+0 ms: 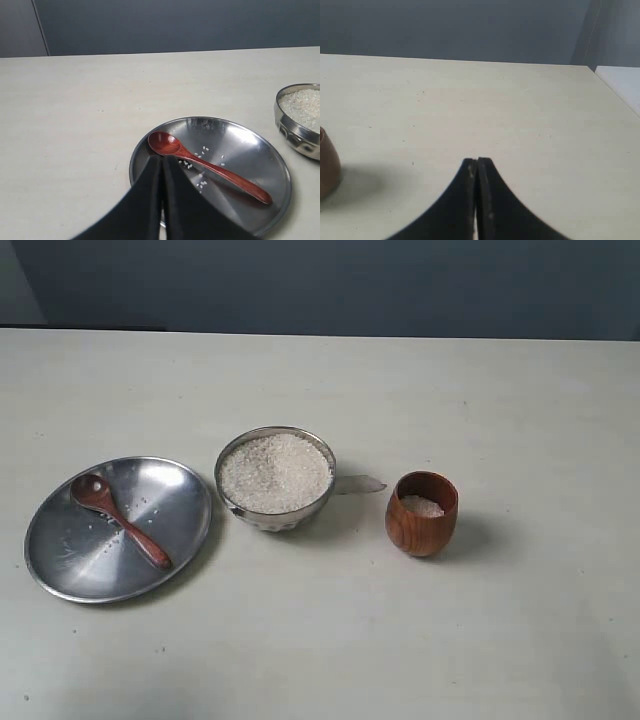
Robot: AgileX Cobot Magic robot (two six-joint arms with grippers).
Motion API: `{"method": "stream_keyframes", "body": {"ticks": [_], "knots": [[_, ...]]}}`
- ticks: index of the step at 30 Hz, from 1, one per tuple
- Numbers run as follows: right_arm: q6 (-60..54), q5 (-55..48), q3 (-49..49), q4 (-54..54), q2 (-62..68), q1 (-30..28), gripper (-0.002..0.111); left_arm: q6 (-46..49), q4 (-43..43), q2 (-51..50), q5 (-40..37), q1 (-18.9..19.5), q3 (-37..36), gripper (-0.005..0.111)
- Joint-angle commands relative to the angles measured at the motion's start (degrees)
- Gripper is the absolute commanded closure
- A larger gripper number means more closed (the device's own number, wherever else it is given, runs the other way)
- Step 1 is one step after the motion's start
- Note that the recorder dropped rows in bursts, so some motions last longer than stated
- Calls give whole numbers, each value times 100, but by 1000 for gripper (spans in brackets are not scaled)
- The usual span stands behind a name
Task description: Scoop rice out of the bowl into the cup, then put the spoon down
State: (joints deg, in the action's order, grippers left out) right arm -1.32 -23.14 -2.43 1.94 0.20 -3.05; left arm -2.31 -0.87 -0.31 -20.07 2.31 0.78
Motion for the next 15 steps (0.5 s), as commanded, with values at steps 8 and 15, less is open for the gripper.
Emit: {"method": "stream_keyframes", "body": {"ticks": [8, 15], "knots": [[-15, 62, 35, 0, -20, -26, 109, 23, 141, 31, 14, 12, -46, 106], [-15, 62, 35, 0, -20, -26, 109, 137, 175, 31, 80, 12, -78, 106]]}}
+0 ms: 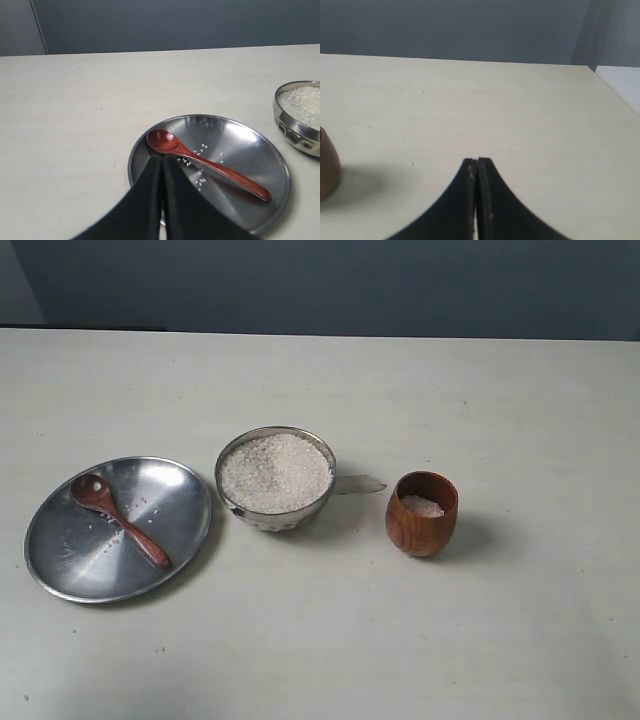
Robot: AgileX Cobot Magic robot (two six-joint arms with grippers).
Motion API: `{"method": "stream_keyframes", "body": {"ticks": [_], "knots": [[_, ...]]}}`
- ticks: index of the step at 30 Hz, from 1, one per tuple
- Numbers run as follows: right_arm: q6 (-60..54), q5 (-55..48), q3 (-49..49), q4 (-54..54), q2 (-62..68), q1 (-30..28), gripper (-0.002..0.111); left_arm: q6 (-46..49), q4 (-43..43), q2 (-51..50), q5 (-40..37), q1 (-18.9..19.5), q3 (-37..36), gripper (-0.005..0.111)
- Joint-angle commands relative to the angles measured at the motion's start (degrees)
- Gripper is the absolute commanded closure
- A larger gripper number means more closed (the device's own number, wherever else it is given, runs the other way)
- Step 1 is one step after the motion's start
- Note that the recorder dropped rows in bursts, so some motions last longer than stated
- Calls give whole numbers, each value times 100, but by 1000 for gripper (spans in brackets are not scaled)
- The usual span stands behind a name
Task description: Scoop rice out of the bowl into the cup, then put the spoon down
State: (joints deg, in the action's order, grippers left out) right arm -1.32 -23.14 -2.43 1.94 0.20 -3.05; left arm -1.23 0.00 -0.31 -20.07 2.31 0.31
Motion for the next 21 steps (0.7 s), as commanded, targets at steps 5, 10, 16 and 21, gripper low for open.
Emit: {"method": "stream_keyframes", "body": {"ticks": [5, 10, 16, 21], "knots": [[-15, 62, 35, 0, -20, -26, 109, 77, 81, 31, 80, 12, -31, 106], [-15, 63, 35, 2, -20, -26, 109, 230, 159, 31, 93, 12, -31, 106], [-15, 63, 35, 2, -20, -26, 109, 188, 157, 31, 93, 12, -31, 106], [-15, 63, 35, 2, -20, -26, 109, 192, 120, 31, 93, 12, -31, 106]]}}
